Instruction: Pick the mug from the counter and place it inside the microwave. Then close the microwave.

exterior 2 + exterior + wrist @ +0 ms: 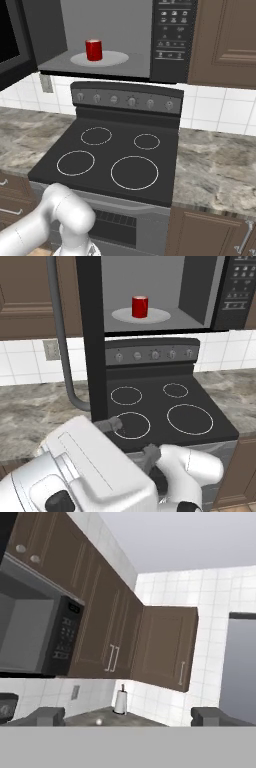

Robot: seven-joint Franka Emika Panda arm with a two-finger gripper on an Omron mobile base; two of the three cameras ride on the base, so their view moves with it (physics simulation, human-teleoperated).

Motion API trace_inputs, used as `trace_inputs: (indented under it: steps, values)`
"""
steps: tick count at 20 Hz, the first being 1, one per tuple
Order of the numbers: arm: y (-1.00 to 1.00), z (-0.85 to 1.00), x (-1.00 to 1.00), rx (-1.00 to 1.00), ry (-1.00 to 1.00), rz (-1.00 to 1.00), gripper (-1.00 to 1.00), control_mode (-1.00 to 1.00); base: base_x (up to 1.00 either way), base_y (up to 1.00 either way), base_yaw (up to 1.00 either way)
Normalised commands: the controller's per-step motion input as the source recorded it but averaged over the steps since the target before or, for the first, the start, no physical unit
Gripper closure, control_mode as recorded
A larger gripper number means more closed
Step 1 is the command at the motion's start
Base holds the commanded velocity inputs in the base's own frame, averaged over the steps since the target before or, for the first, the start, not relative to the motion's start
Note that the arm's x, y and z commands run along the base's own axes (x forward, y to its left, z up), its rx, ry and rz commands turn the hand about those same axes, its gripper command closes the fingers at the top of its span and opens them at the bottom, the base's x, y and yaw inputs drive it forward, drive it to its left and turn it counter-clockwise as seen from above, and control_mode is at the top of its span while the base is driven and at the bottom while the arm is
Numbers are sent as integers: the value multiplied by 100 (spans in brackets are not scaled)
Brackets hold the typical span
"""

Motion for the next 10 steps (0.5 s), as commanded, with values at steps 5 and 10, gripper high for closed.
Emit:
trace_inputs:
  steps: [5, 10]
  values:
    - [17, 0, 36, 0, 14, 0, -100, -100, 0, 0, 0]
    - [42, 0, 11, -1, 13, 0, -100, -100, 0, 0, 0]
